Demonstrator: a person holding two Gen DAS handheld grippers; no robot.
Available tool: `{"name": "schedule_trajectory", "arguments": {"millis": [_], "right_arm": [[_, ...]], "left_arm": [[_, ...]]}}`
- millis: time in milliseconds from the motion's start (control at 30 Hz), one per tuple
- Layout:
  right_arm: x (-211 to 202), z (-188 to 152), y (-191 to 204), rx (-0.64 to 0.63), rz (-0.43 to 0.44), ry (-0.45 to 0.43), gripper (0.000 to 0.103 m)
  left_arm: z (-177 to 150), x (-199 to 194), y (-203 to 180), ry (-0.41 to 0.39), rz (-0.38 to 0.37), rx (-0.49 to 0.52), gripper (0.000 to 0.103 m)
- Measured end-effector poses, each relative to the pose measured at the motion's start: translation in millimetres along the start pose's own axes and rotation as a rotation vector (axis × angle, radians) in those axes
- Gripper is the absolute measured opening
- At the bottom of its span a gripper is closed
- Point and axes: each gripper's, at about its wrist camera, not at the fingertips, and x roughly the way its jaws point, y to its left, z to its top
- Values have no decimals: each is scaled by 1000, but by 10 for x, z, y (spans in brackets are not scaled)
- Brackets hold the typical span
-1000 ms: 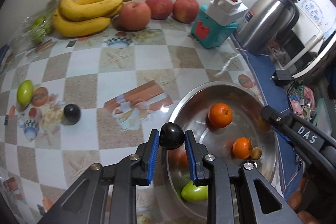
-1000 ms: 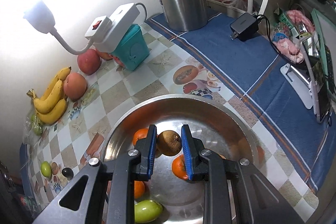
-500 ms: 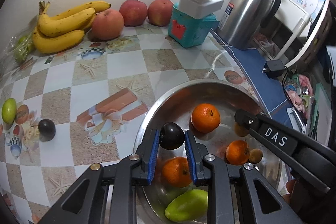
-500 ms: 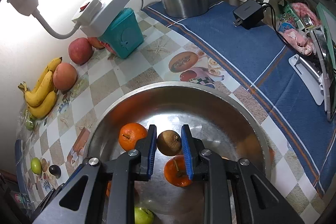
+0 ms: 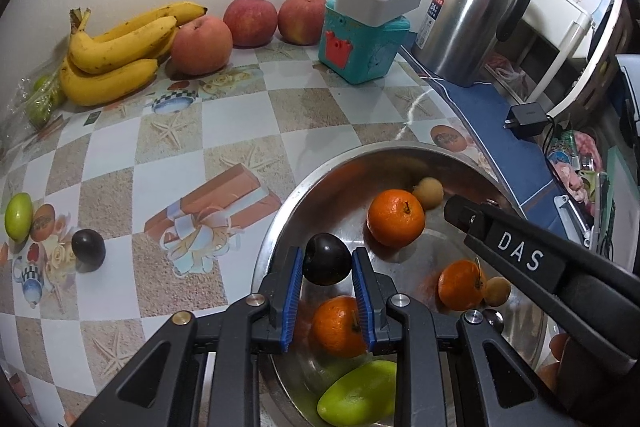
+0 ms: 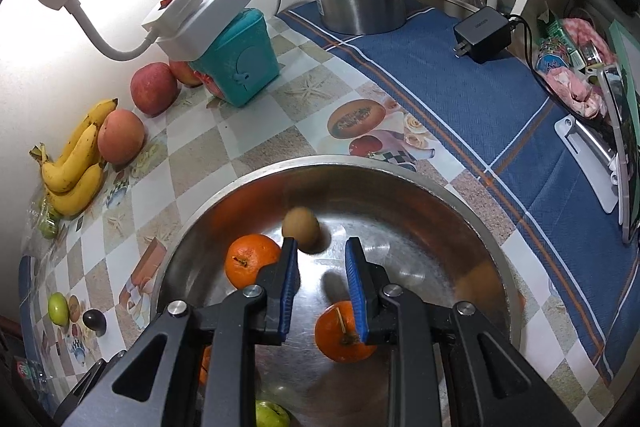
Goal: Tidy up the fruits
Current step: 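Carry both fruits over the steel bowl and open both tools to drop them, then move both open tools away from the bowl toward the green apple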
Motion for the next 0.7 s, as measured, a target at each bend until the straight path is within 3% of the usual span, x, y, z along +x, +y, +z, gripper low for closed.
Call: {"name": "schedule_trajectory", "arguments": {"millis": [67, 200, 233, 300, 333, 533, 633, 700], "right_arm": [[-21, 9, 10, -5, -1, -2, 41], [-61, 29, 38, -18, -14, 4, 42], [-76, 33, 42, -18, -14, 4, 44], [-112, 45, 50, -21, -18, 4, 52], [-130, 49, 52, -22, -19, 3, 57], [-236, 65, 61, -30, -35, 6, 70], [-281, 59, 76, -38, -42, 13, 76], [-314, 46, 75, -35, -40, 16, 83]], "left_arm": [[8, -4, 7, 0, 0, 0, 29], [27, -29, 42, 5, 7, -9, 30], [34, -39, 50, 4, 7, -11, 33], [48, -73, 69, -1, -6, -21, 54], [59, -96, 81, -2, 0, -28, 58], [146, -281, 114, -39, 44, -18, 63], [185, -354, 183, -38, 72, -39, 73], [203, -381, 247, -23, 120, -52, 85]]}}
